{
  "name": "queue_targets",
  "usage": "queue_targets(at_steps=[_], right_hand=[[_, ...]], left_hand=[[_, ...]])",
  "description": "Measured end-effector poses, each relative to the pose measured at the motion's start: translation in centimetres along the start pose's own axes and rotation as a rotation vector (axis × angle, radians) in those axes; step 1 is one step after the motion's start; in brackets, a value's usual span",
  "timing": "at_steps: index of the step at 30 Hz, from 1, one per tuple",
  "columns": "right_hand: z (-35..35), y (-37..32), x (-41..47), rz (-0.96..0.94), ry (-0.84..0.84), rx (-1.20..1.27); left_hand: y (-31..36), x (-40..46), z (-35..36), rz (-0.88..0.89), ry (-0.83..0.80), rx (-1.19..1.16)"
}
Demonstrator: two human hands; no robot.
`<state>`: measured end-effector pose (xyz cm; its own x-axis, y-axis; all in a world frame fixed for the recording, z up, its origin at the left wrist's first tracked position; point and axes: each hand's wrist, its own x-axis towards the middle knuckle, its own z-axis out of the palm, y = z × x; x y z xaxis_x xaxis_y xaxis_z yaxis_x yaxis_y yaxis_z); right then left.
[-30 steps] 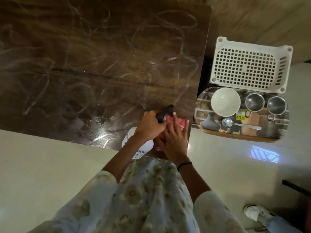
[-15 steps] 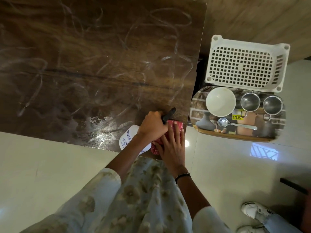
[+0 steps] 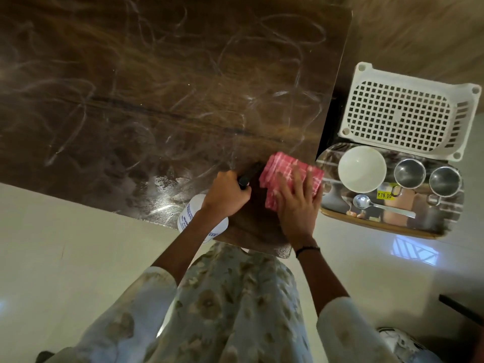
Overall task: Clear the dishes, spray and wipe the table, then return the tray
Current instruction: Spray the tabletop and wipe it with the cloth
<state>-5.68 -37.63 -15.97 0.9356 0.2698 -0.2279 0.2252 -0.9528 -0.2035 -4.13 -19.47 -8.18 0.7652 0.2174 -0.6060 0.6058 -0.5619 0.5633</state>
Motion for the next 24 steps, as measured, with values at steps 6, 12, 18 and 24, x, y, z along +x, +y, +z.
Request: queue_targets(at_steps=[6, 12, 18, 24], right_hand=[[0.1, -3.0, 6.2, -0.062, 0.003, -0.018], [0.7, 0.0, 0.5, -0.322, -0.067, -0.074], [-0.9, 3.5, 4.5, -0.108, -0.013, -0.051], [-0.7, -1.5, 8.0, -0.164, -0.001, -0.056]], left_hand=[[-0.4, 0.7, -0.4, -0.014, 0.084, -0.069], [0.3, 1.2, -0.2, -0.023, 0.044, -0.053], [0.9, 1.9, -0.2, -0.031, 0.072, -0.093], [1.5, 2.3, -0.1, -0.01, 0.07, -0.061]])
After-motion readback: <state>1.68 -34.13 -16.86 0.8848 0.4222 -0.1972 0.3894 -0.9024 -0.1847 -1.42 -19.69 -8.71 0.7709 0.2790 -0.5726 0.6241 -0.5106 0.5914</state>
